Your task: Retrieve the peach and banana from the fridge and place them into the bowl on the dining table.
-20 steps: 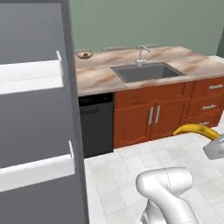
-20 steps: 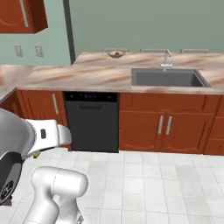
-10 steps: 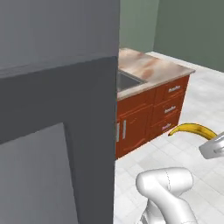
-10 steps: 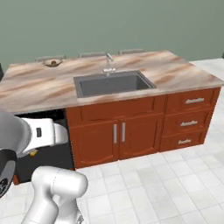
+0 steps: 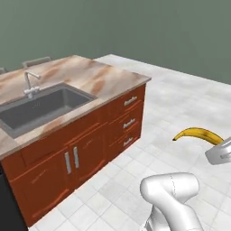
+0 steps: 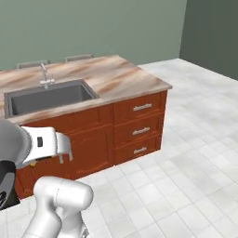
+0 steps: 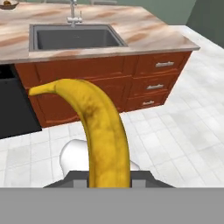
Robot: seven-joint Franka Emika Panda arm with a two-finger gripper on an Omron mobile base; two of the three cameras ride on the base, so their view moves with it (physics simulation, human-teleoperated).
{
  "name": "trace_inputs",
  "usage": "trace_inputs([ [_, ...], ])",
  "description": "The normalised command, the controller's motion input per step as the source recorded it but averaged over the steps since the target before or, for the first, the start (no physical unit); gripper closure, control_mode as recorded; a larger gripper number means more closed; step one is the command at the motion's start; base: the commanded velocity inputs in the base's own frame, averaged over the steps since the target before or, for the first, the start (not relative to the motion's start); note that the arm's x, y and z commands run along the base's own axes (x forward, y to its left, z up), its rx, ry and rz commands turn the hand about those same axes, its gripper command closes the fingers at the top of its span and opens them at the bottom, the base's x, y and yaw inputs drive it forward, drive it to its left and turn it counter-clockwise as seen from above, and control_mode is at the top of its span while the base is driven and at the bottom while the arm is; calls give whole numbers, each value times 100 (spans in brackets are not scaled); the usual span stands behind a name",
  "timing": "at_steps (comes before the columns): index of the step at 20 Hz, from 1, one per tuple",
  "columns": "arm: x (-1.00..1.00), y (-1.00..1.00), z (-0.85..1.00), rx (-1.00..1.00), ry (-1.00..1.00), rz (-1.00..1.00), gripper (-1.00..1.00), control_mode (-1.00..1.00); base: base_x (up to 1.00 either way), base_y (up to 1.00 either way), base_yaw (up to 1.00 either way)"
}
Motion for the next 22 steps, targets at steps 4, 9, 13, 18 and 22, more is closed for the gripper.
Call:
trace_inputs([
  [4,0,0,0,0,0,0,100,100,98,-100,-38],
  [9,0,0,0,0,0,0,100,100,100,-100,-44],
  [13,0,0,0,0,0,0,100,100,100,-73,-49],
  [18,0,0,0,0,0,0,100,100,100,-9,-54],
  [22,0,0,0,0,0,0,100,100,100,50,-62],
])
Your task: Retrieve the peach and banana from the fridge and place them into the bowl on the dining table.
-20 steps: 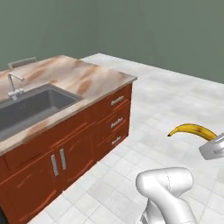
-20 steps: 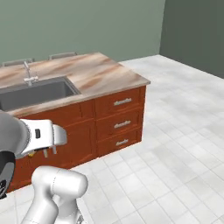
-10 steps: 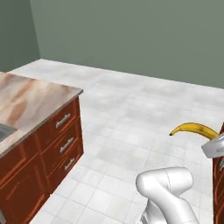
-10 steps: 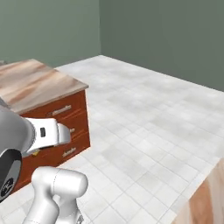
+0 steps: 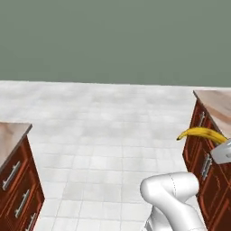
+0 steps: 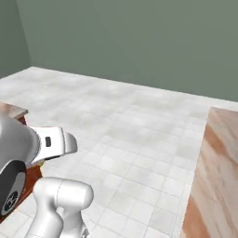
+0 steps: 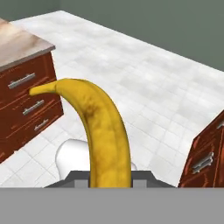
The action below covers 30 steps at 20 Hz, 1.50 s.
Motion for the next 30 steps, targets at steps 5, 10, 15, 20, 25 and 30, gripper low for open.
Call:
trace_inputs([
  [5,0,0,0,0,0,0,100,100,100,97,-57],
  [10,0,0,0,0,0,0,100,100,100,72,-30],
  [15,0,0,0,0,0,0,100,100,100,-41,21],
  [20,0,0,0,0,0,0,100,100,100,-44,43],
  [25,0,0,0,0,0,0,100,100,100,-3,49],
  [30,0,0,0,0,0,0,100,100,100,0,49],
])
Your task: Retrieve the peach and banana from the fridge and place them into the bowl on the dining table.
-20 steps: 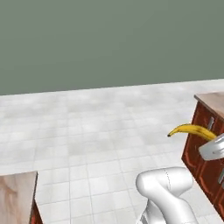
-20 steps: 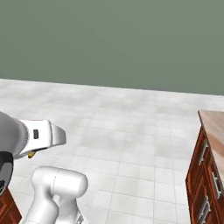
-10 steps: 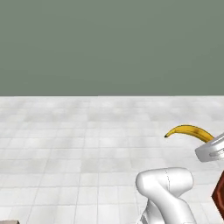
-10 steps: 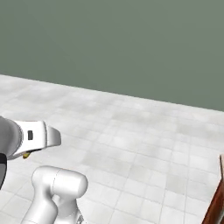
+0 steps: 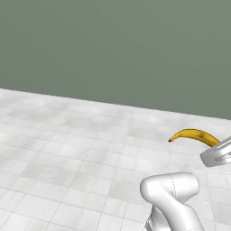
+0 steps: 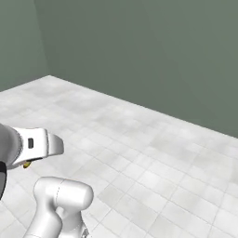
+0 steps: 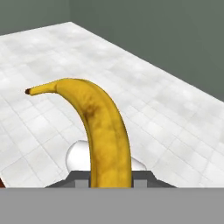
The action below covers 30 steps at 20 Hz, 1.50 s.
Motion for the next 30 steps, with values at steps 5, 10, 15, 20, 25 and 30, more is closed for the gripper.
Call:
trace_inputs([
  [5,0,0,0,0,0,0,100,100,100,0,44],
  [10,0,0,0,0,0,0,100,100,100,10,44],
  [15,0,0,0,0,0,0,100,100,100,2,51],
  [20,0,0,0,0,0,0,100,100,100,0,55],
  [25,0,0,0,0,0,0,100,100,100,0,54],
  [30,0,0,0,0,0,0,100,100,100,0,52],
])
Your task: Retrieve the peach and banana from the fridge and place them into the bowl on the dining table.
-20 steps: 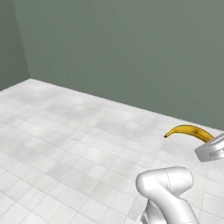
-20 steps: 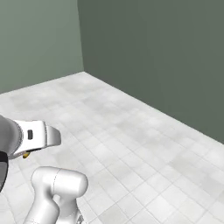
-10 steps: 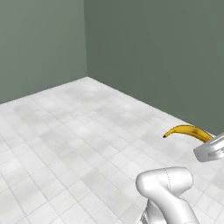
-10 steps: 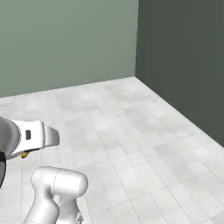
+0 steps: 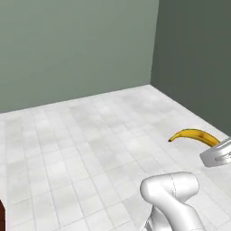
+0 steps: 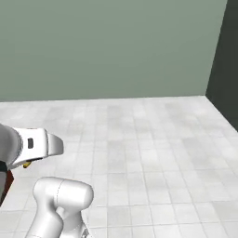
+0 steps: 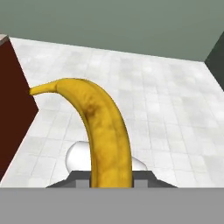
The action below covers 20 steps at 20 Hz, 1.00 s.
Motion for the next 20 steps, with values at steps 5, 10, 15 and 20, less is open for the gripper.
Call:
trace_inputs([
  [5,0,0,0,0,0,0,100,100,100,-20,41],
  [10,0,0,0,0,0,0,100,100,100,-35,34],
  [15,0,0,0,0,0,0,100,100,100,-24,40],
  [20,0,0,0,0,0,0,100,100,100,-4,51],
])
